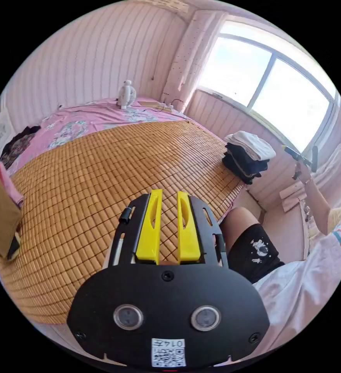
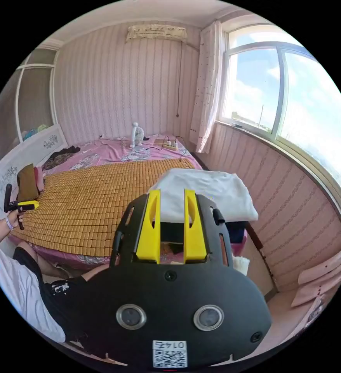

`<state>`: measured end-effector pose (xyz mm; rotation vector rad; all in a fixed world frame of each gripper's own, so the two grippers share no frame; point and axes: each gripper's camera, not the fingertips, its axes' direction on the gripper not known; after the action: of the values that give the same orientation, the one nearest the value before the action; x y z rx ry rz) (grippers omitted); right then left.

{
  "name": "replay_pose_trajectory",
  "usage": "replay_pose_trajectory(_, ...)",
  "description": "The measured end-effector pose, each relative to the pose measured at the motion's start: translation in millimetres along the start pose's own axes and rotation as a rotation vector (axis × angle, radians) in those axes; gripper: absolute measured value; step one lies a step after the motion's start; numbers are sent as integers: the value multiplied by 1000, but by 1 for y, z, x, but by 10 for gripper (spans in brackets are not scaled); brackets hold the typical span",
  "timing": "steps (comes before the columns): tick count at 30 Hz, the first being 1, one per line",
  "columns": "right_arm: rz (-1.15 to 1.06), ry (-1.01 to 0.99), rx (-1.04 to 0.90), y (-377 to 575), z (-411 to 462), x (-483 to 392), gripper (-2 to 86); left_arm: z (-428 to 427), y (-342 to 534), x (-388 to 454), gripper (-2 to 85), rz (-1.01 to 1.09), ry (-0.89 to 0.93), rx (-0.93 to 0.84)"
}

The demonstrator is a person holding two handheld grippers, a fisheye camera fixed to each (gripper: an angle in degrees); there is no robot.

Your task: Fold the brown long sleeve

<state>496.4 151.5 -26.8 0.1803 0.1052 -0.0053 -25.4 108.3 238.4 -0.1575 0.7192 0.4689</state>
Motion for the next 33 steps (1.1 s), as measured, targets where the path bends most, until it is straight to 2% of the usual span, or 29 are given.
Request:
replay_pose_trajectory(4,-177,-262,-39,-44,73,-115,91,-80,86,-81,65,-258,-168,106)
replay_pose_trajectory(6,-296,-491,-110,-72,123,-208,90,-109,119,-108,65,-341,-242,152)
replay_pose_trajectory(7,-327,-541,-123,-78,134,-233,89,-125,138,-125,65,-388,-294,171)
replay_pose_trajectory(12,-551,-950,-247,-110,212,-465,80,-167,190,-190,65,-510,-401,229)
replay_pose_trajectory(14,-622,-1022,-297,-114,232,-539,82,-174,198,-215,65,-528,-424,242)
replay_pose_trajectory(18,-809,-1053,-366,-117,272,-693,89,-176,195,-277,65,-534,-436,273)
replay_pose_trajectory(24,-889,-1007,-378,-119,324,-842,95,-163,168,-344,76,-501,-496,304)
replay_pose_trajectory(30,-840,-931,-346,-125,366,-914,102,-148,147,-382,73,-485,-497,278)
replay_pose_trajectory(33,-874,-936,-422,-135,385,-923,46,-143,136,-386,28,-474,-556,209)
